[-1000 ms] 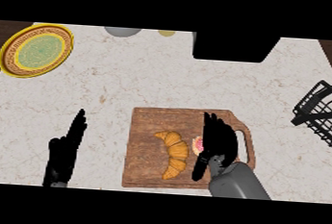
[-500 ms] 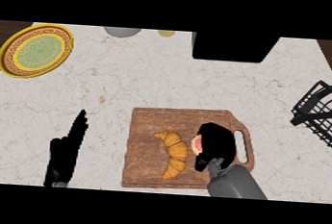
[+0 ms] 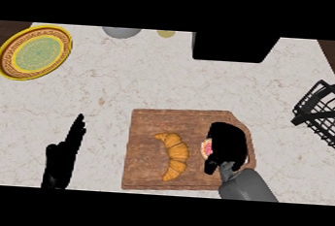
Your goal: Pick the cupcake from the cutting board and place it in the tiered basket
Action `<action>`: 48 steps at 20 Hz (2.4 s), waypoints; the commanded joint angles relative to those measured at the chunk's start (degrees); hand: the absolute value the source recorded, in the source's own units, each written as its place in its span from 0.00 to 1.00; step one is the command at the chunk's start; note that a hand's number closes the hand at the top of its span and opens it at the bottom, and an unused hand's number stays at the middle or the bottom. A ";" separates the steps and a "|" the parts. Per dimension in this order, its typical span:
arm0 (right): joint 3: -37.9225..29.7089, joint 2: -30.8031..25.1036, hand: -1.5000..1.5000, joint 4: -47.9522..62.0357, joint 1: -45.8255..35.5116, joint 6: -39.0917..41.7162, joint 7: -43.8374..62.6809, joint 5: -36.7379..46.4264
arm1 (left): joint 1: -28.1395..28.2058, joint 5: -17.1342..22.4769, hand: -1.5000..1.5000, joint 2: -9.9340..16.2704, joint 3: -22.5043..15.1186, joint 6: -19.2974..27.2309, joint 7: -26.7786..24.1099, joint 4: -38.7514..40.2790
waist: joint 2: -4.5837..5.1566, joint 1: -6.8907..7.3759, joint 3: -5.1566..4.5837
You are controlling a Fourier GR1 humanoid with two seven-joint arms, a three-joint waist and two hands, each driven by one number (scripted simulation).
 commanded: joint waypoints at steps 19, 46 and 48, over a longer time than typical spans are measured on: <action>-64.95 -35.48 1.00 -39.72 33.66 -4.25 -24.13 -43.57 | 2.35 1.62 0.50 0.61 3.98 1.42 -0.82 0.71 | -0.87 -5.73 -0.06; -68.52 -51.43 1.00 -12.06 12.72 5.98 -23.89 -45.16 | -4.20 -1.11 0.50 -1.44 1.73 -0.87 3.15 -0.04 | 0.49 1.00 0.14; -62.81 -52.57 1.00 -9.47 8.03 4.82 -21.37 -43.56 | -5.70 -1.54 0.50 -1.91 2.20 -0.81 0.88 4.44 | 0.61 1.33 0.11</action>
